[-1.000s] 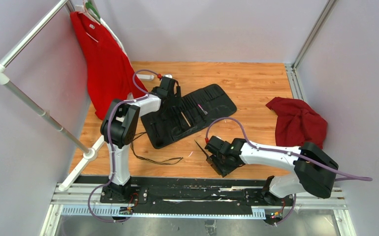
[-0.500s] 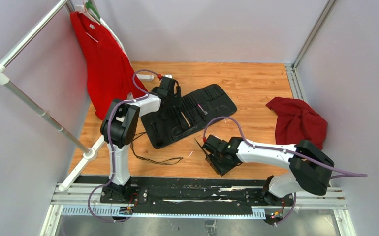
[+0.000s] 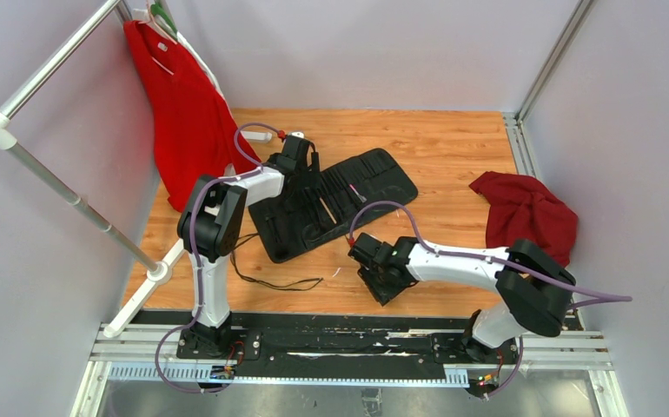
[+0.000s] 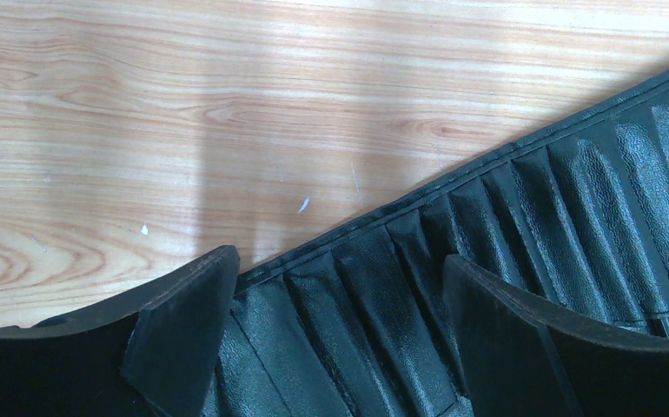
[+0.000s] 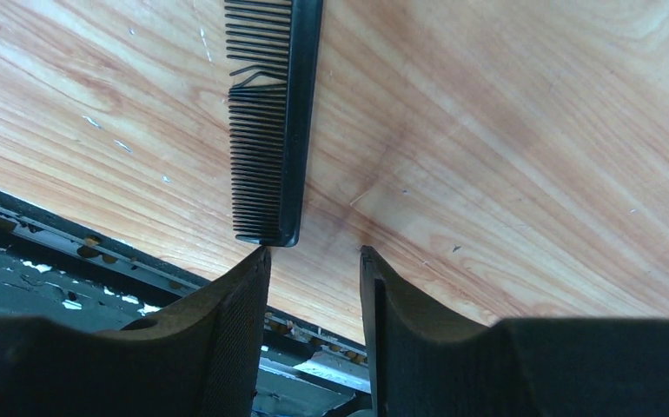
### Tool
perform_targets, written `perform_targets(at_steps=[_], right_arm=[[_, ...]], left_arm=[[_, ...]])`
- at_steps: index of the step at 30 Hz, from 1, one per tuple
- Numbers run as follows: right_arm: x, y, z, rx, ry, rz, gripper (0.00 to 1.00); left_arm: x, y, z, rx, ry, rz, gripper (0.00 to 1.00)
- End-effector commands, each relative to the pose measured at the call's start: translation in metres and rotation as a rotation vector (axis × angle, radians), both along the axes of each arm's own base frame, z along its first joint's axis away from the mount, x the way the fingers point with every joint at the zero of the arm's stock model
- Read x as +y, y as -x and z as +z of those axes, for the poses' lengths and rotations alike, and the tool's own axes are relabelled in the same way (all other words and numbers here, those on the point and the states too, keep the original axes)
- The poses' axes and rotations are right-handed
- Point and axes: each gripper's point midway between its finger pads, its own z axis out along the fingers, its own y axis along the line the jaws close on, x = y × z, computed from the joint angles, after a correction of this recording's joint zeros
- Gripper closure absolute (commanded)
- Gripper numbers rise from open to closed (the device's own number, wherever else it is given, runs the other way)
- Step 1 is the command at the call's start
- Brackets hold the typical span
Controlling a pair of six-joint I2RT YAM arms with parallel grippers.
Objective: Organize the makeup
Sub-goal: Pick up the makeup tool from the center of the board.
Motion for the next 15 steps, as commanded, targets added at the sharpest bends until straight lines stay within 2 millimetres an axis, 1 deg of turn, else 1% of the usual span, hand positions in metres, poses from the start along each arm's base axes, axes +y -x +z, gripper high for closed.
perform_targets(at_steps=[1,15], right_arm=[[0.002,-0.012,-0.005,-0.056,0.038,0.023,0.58],[0.008,-0.033,-0.002,-0.094,0.025,0.014,0.58]], left_arm=[[0.002,0.041,-0.051,0.191,0.010,-0.021,0.07],[0.002,0.040,-0.051,0.189,0.010,-0.023,0.07]])
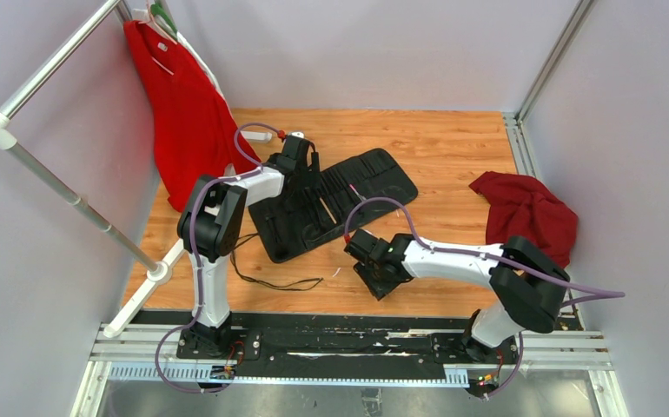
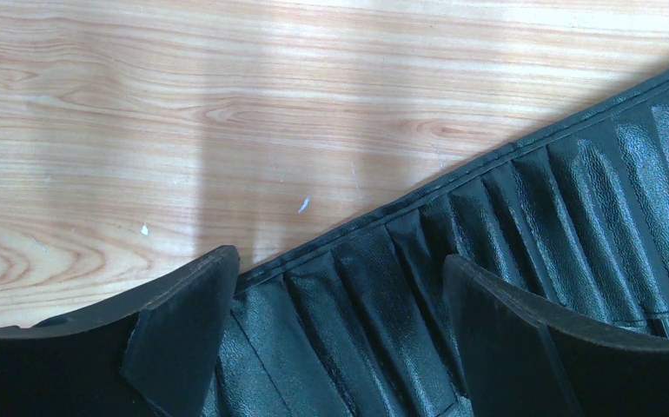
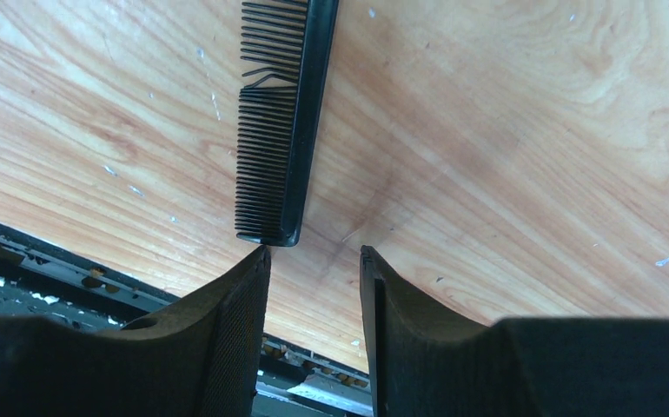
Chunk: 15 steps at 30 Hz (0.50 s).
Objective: Organize the makeup
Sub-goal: Pick up the makeup tool from the center of the board.
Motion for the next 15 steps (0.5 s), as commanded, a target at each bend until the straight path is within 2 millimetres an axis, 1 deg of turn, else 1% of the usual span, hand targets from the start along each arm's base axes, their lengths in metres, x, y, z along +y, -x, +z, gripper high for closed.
perform_targets(at_steps=[1,15], right_arm=[[-0.001,-0.019,-0.004,-0.053,0.025,-0.009,0.58],[0.003,-0.039,-0.004,-0.071,0.008,-0.019,0.58]], left_arm=[[0.002,0.041,-0.051,0.189,0.010,-0.023,0.07],[0.002,0.041,-0.051,0.190,0.010,-0.024,0.07]])
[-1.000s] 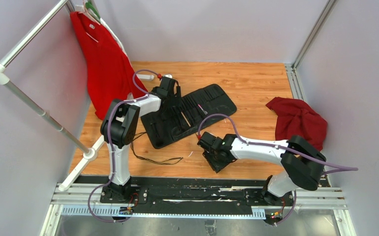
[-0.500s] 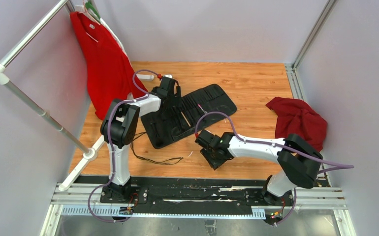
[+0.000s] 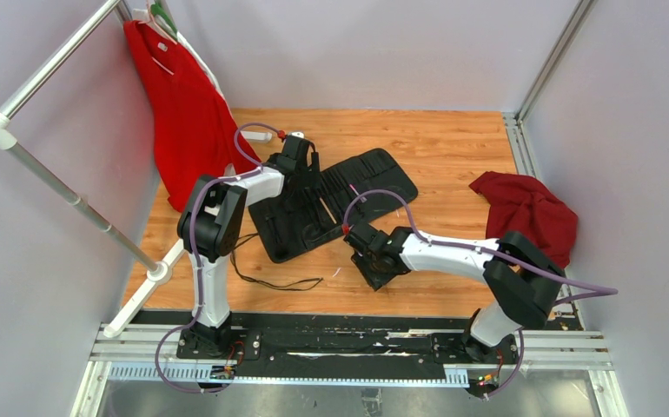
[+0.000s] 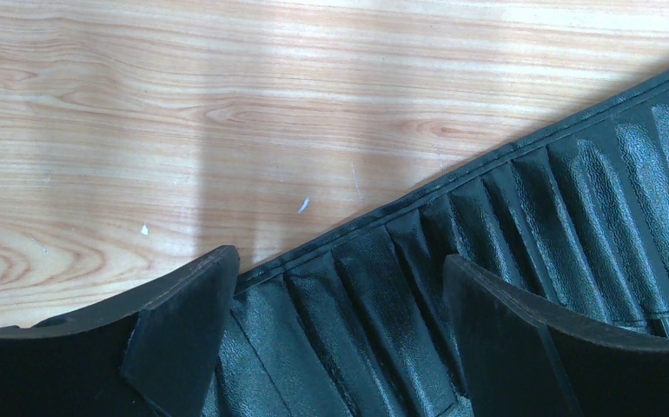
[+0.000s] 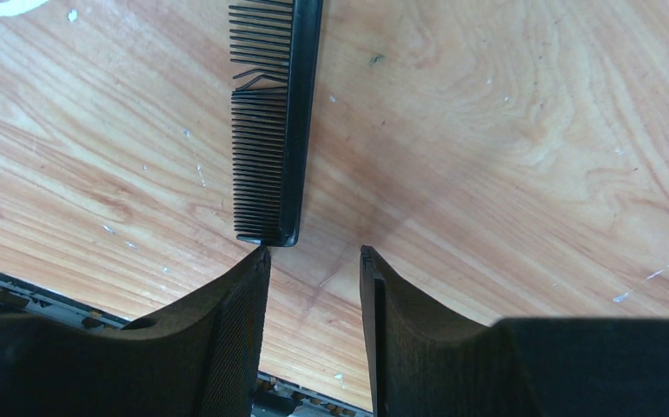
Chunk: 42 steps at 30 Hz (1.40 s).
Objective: Organize the makeup
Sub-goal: Pick up the makeup tool from the center of the board.
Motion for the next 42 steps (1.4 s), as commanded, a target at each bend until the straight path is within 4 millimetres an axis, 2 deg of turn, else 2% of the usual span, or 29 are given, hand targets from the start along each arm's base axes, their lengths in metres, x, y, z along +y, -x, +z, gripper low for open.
perform_targets(at_steps=[1,7,13,19,25,30,37,42], right_arm=[[-0.005,-0.013,-0.005,-0.027,0.032,-0.010,0.58],[-0.010,-0.009,0.007,-0.035,0.011,-0.024,0.58],[-0.014,-0.015,0.050,-0.118,-0.037,-0.035,0.58],[0.002,-0.036,0.074,-0.185,-0.050,0.006,0.58],[0.033,-0.069,0.073,-0.257,-0.085,0.049,0.58],[0.055,-0.093,0.063,-0.263,-0.106,0.072,0.58],[0.074,-0.110,0.044,-0.237,-0.118,0.101,0.58],[0.079,-0.118,0.037,-0.228,-0.133,0.096,0.58]], left_arm=[[0.002,0.041,-0.052,0.191,0.009,-0.023,0.07],[0.002,0.040,-0.051,0.190,0.009,-0.023,0.07],[0.003,0.040,-0.051,0.190,0.009,-0.021,0.07],[0.003,0.040,-0.051,0.189,0.008,-0.021,0.07],[0.003,0.040,-0.052,0.191,0.007,-0.023,0.07],[0.003,0.041,-0.052,0.192,0.008,-0.023,0.07],[0.003,0.040,-0.051,0.190,0.008,-0.023,0.07],[0.003,0.041,-0.052,0.191,0.009,-0.024,0.07]])
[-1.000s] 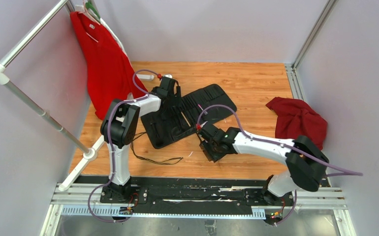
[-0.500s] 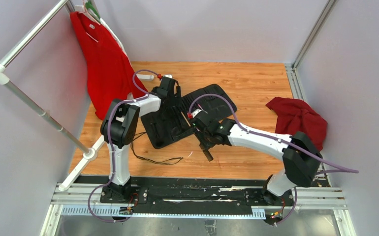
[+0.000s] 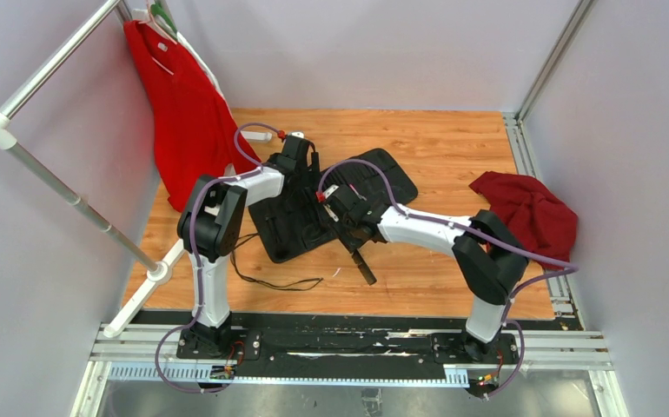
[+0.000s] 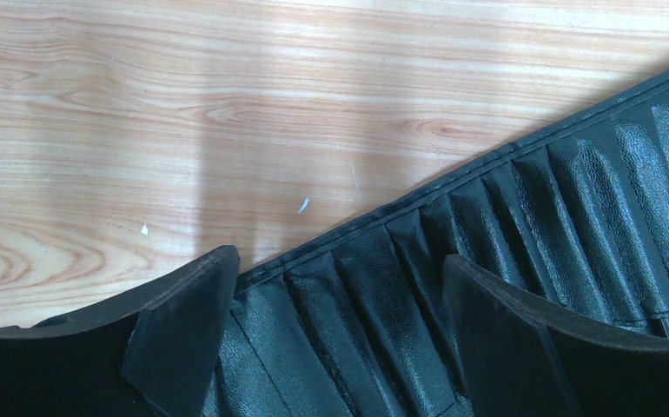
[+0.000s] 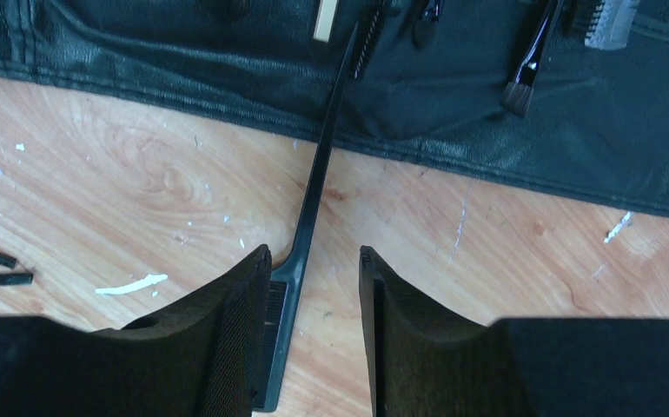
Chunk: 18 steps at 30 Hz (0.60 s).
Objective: Organize the makeup
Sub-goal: Pick up the makeup tool from the center of the board.
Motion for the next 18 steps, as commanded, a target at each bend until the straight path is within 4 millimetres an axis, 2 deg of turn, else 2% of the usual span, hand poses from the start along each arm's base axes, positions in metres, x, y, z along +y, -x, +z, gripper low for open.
perform_targets(at_steps=[1,18], right_arm=[[0.012,-0.017,0.005,-0.020,-0.046,0.007,0.58],[0.011,-0.021,-0.009,0.011,-0.060,-0.010,0.58]], left_arm=[[0.003,0.041,-0.052,0.190,0.009,-0.024,0.07],[0.003,0.041,-0.052,0.190,0.008,-0.023,0.08]])
